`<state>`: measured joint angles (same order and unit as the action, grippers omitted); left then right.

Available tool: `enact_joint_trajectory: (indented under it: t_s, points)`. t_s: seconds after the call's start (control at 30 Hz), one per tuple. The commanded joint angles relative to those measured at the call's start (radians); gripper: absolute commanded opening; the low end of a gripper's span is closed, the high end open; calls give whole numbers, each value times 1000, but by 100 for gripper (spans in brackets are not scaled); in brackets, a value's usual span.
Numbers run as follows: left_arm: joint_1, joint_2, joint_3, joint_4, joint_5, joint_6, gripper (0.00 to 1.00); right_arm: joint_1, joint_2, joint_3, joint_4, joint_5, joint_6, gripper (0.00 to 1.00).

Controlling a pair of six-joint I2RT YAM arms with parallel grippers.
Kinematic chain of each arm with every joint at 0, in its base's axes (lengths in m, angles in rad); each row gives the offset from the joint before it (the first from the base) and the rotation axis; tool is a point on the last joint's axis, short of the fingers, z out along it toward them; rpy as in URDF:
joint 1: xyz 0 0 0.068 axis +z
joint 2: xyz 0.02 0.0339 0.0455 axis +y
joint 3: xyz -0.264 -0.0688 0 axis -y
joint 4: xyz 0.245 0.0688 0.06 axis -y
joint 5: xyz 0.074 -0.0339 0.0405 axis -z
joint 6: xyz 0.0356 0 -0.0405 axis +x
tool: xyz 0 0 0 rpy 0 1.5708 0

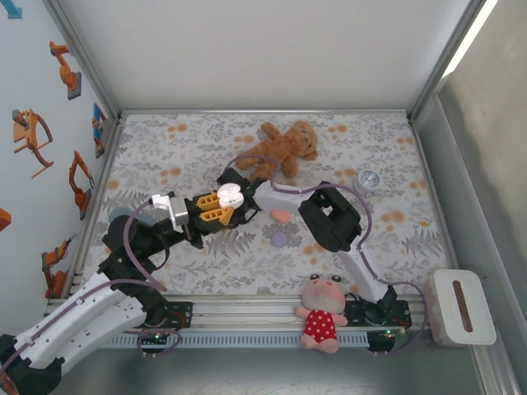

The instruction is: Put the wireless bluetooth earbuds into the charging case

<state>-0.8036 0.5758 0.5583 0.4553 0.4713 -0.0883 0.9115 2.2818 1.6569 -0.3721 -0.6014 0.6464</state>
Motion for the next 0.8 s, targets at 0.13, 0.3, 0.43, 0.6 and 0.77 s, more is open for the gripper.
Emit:
enact_joint_trajectory:
  t_s: [0.13,0.3,0.43,0.6,0.77]
  points:
    - [1,-22,-2,10,-4,-3,10,10,19,30,-42,22,-30,19]
    - [1,-27,-2,4,-8,-2,10,10,22,34,-63,33,-43,19]
    - [1,-33,-3,0,-8,-1,10,10,28,43,-88,49,-62,17]
    - [1,-42,-4,-4,-13,-2,10,11,32,44,-88,50,-62,14]
    - [1,-48,-7,-14,-17,0,10,11,27,41,-88,51,-68,11]
